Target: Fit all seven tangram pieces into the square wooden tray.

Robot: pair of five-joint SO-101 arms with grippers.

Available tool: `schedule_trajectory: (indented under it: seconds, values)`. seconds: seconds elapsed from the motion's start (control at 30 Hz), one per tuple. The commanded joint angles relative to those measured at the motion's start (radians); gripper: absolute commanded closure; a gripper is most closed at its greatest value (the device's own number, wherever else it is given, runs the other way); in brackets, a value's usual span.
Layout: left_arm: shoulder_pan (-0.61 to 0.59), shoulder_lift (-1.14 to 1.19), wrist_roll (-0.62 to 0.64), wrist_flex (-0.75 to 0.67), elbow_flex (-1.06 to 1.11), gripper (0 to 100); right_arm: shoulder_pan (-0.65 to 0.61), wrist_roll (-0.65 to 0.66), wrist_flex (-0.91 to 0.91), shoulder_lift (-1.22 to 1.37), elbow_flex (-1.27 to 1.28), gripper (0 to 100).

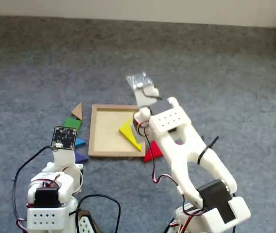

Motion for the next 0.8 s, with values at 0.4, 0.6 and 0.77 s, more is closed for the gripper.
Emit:
schedule_trajectory:
  seconds: [0.4, 0.6, 0.77]
  values:
    - [-0.015, -0.025, 0.006, 0.003, 0.019, 99, 0.101, 0.021, -0.209, 0.071, 0.099, 94.0]
    - [-0.015, -0.025, 0.006, 0.003, 0.019, 99, 0.17, 0.021, -0.203, 0.168, 0.097, 94.0]
    - [-0.015, -0.025, 0.006, 0.003, 0.019, 99, 0.231, 0.021, -0.203, 0.091, 0.105, 94.0]
